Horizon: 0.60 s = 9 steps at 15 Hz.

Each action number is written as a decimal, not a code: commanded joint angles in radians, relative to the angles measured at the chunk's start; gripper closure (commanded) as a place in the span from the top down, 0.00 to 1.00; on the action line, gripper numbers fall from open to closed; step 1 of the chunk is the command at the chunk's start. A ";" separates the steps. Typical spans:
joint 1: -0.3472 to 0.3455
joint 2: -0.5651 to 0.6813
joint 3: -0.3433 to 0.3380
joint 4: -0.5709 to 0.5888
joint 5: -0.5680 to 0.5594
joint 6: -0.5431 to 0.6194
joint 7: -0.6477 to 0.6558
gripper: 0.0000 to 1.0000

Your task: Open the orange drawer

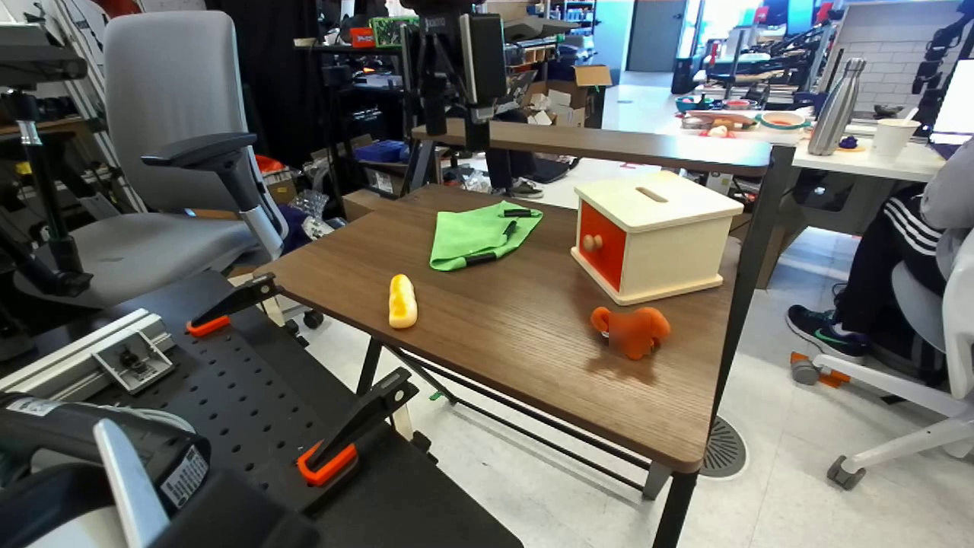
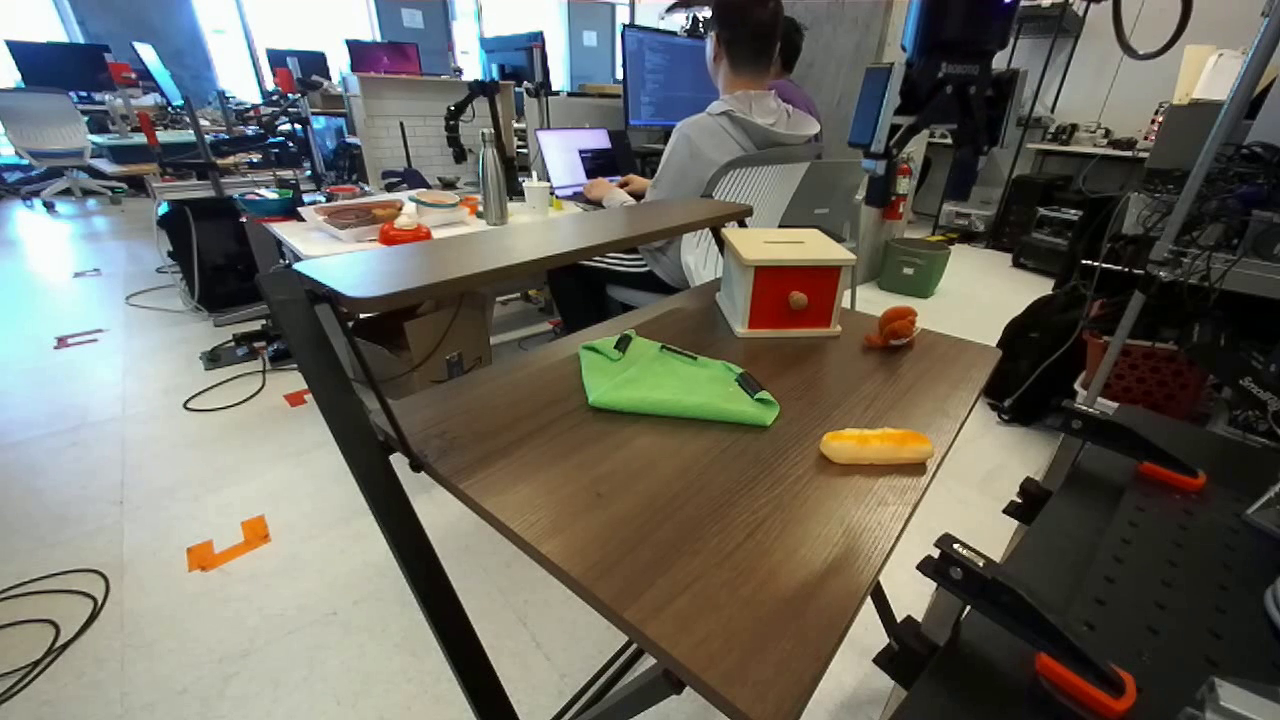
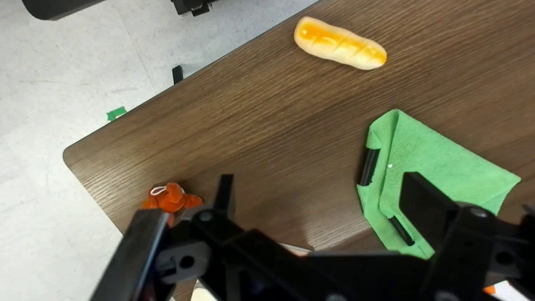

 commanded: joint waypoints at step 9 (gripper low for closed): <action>-0.011 0.218 -0.050 0.127 0.015 0.233 -0.090 1.00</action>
